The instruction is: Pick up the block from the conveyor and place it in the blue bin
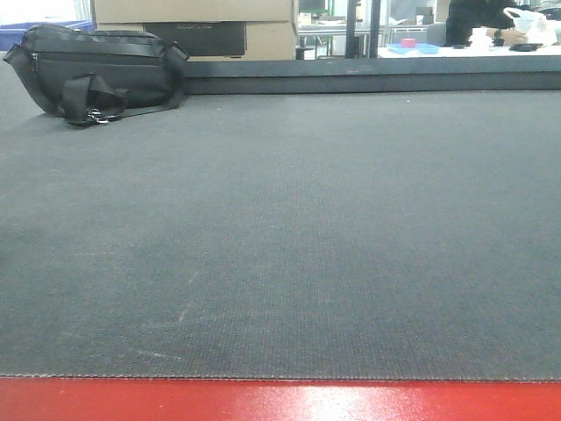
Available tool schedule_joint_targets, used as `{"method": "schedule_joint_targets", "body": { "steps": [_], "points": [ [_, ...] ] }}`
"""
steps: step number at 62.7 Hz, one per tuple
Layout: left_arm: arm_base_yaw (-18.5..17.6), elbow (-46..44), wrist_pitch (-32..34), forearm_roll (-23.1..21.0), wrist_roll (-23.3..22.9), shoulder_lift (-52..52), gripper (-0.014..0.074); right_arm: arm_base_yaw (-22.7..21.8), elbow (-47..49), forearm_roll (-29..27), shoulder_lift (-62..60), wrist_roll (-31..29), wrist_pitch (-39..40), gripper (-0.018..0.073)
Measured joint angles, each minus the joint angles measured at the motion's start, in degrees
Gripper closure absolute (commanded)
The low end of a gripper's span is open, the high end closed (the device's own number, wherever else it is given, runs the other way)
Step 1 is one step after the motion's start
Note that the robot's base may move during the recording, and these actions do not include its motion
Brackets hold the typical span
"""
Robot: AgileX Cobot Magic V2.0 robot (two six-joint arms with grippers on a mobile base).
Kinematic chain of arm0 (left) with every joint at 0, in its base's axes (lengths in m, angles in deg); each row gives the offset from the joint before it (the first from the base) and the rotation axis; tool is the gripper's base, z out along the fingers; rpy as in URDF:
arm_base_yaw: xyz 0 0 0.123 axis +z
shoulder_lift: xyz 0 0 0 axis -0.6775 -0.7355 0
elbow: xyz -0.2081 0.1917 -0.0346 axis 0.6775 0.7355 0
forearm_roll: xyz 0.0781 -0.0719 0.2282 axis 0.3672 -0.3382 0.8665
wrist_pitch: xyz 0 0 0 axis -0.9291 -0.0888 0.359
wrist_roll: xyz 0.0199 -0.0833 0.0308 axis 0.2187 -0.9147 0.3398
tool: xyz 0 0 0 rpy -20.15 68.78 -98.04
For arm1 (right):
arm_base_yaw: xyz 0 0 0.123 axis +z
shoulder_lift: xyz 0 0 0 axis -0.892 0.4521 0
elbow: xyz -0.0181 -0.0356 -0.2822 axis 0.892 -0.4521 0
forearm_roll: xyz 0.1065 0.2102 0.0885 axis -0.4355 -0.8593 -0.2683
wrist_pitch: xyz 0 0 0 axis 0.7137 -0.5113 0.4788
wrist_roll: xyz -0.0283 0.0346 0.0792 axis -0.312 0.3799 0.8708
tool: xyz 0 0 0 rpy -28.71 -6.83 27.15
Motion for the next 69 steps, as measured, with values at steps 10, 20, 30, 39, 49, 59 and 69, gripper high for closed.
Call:
{"method": "schedule_joint_targets", "body": {
  "steps": [10, 20, 30, 39, 49, 59, 69],
  "points": [
    [0.0, 0.0, 0.0, 0.0, 0.0, 0.0, 0.0707, 0.0, 0.0, 0.0, 0.0, 0.0, 0.0, 0.0721],
    [0.0, 0.0, 0.0, 0.0, 0.0, 0.0, 0.0707, 0.0, 0.0, 0.0, 0.0, 0.0, 0.0, 0.0721],
    [0.0, 0.0, 0.0, 0.0, 0.0, 0.0, 0.0707, 0.0, 0.0, 0.0, 0.0, 0.0, 0.0, 0.0721],
    [0.0, 0.0, 0.0, 0.0, 0.0, 0.0, 0.0707, 0.0, 0.0, 0.0, 0.0, 0.0, 0.0, 0.0721],
    [0.0, 0.0, 0.7, 0.1, 0.0, 0.0, 0.0707, 0.0, 0.0, 0.0, 0.0, 0.0, 0.0, 0.0721],
    [0.0, 0.0, 1.5, 0.2, 0.0, 0.0, 0.0707, 0.0, 0.0, 0.0, 0.0, 0.0, 3.5, 0.0721],
    [0.0, -2.9, -2.7, 0.2, 0.0, 0.0, 0.0707, 0.0, 3.9, 0.0, -0.1, 0.0, 2.9, 0.0721]
  ]
}}
